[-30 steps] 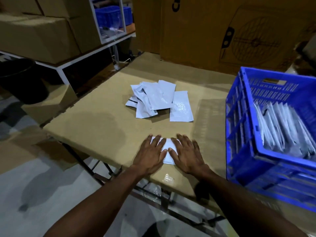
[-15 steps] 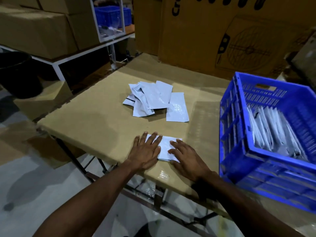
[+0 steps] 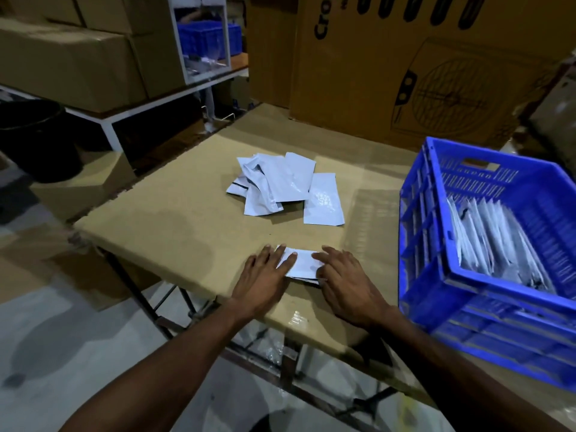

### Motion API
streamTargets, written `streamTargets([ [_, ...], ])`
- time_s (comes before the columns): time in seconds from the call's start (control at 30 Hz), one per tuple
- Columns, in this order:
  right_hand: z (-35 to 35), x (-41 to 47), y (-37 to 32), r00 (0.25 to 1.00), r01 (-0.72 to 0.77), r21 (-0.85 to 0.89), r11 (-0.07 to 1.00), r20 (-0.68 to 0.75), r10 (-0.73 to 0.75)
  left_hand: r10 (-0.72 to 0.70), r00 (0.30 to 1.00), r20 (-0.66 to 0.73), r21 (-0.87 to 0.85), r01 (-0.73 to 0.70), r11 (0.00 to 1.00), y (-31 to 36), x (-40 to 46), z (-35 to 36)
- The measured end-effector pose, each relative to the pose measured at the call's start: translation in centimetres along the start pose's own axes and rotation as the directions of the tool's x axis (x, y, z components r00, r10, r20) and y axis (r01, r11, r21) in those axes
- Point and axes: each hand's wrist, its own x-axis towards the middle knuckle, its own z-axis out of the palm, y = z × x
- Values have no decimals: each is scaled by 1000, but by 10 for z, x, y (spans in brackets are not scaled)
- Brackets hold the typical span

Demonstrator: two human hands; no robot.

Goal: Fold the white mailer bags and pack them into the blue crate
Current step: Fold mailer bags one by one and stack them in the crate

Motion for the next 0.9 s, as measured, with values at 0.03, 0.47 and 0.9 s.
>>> streamTargets([
  [0.03,-2,-3,-3,998,52,-26,998,24,-51,-15,1000,21,-3,15,1000,1,2,0],
  [0.47,-14,23,8,959,215,-170,962,223,-175,-61,975,-214,-551,-69,832,4,4,-13],
  [0.9,-152,83,58,956,-169,-75,983,-255,145,-10,994,-106,-215,-13,976,65,30,8],
])
